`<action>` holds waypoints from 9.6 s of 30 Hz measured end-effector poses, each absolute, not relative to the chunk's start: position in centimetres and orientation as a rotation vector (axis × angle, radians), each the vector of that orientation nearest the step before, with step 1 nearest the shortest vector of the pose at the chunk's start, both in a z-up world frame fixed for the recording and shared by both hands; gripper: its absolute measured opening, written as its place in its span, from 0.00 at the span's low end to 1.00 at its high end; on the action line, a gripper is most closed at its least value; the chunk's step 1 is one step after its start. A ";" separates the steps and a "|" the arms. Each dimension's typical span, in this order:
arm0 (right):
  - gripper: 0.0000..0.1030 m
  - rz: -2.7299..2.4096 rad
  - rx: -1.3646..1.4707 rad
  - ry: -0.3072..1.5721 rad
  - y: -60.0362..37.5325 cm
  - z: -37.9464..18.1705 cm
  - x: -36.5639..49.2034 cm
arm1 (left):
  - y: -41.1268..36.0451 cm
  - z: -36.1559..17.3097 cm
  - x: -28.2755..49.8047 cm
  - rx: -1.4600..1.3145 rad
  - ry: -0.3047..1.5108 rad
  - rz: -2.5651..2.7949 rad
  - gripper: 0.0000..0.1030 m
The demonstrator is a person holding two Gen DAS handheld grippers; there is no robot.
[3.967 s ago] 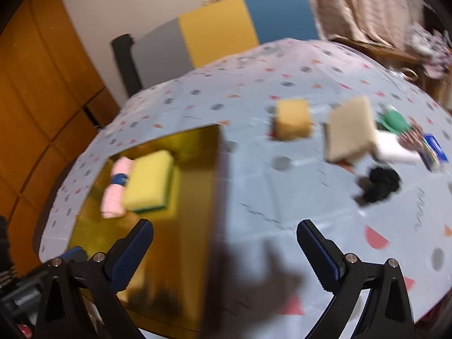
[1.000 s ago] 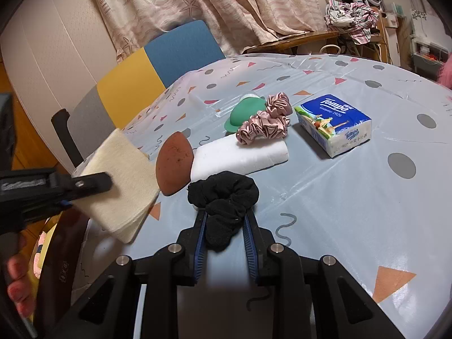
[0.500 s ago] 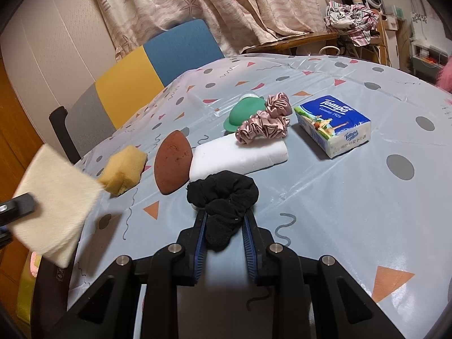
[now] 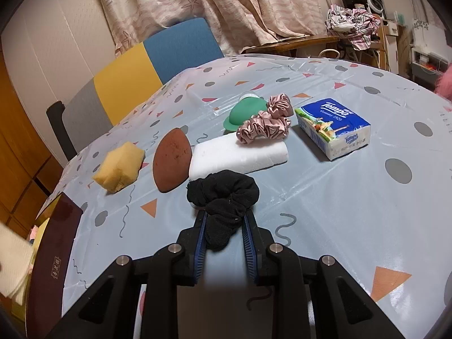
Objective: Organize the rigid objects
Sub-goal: 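Carry the beige cloth pad into the tray and open the left tool, then carry the black scrunchie into the tray and open the right tool, then reach the right tool to the blue Tempo tissue pack and grasp it, then grasp the brown egg-shaped sponge with the left tool while the right holds the Tempo pack, then carry the brown sponge into the gold tray and open the left tool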
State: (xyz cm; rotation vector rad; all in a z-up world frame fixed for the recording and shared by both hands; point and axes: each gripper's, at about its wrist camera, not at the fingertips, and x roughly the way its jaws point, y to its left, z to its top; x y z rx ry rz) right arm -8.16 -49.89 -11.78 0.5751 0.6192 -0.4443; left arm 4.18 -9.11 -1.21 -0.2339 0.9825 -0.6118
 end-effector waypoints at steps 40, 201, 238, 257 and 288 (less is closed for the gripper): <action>0.16 -0.388 0.468 0.639 -47.3 -8.1 -8.2 | 1.4 -3.6 2.5 -0.208 0.949 -0.413 0.40; 0.52 -0.638 0.465 0.678 -63.3 -11.9 -8.3 | -40.6 -6.1 7.3 0.095 1.007 -0.758 0.35; 0.52 -0.704 0.324 0.743 -61.6 -11.5 -7.0 | -30.0 -5.8 0.3 0.509 0.997 -0.707 0.48; 0.52 -0.697 0.347 0.747 -62.2 -11.7 -7.0 | -25.6 -3.8 2.6 0.228 1.026 -0.761 0.17; 0.52 -0.741 0.281 0.687 -60.9 -10.5 -7.9 | -15.8 -2.0 3.5 0.106 0.940 -0.579 0.43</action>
